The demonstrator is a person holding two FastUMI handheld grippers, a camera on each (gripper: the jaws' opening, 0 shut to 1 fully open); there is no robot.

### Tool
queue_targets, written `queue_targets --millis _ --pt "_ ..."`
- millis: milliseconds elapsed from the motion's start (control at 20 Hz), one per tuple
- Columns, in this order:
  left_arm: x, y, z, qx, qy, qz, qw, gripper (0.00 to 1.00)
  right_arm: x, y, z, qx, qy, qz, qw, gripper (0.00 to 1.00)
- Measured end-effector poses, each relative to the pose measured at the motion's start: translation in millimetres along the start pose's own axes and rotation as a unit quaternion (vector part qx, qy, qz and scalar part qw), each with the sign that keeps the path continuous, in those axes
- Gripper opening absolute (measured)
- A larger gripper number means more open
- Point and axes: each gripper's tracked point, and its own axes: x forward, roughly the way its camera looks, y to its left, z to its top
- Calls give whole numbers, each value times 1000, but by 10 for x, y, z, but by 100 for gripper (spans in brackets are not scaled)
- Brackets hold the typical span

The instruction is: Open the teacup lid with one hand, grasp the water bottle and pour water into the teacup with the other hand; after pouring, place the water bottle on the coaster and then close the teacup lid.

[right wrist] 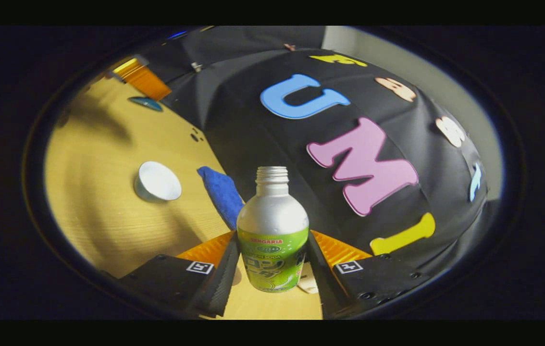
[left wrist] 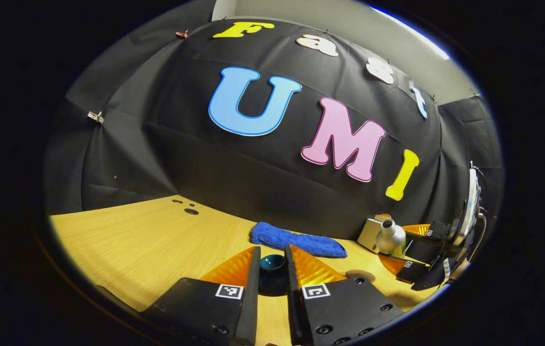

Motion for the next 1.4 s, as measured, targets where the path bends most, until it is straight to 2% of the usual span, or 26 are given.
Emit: queue_targets --millis 100,150,300,550,600,800,1400 --pt "-14 65 15 -2 1 5 1000 30 78 74 42 -45 2 5 999 76" --pt "-29 78 44 -11 0 4 1000 30 143 78 76 -102 -2 0 995 76" --pt "-56 129 83 -17 -5 6 1000 30 158 154 119 -177 -10 4 984 76" --pt "-74 159 114 -23 -7 8 1000 30 306 357 158 -235 -24 27 971 76" --pt "-77 156 114 -24 -7 7 1000 30 320 374 147 -250 -22 31 968 78" --pt "-73 171 100 -26 -4 8 1000 30 356 448 118 -287 -21 47 957 76" --pt "-61 282 61 -34 4 21 999 30 445 494 190 -390 -42 45 919 76"
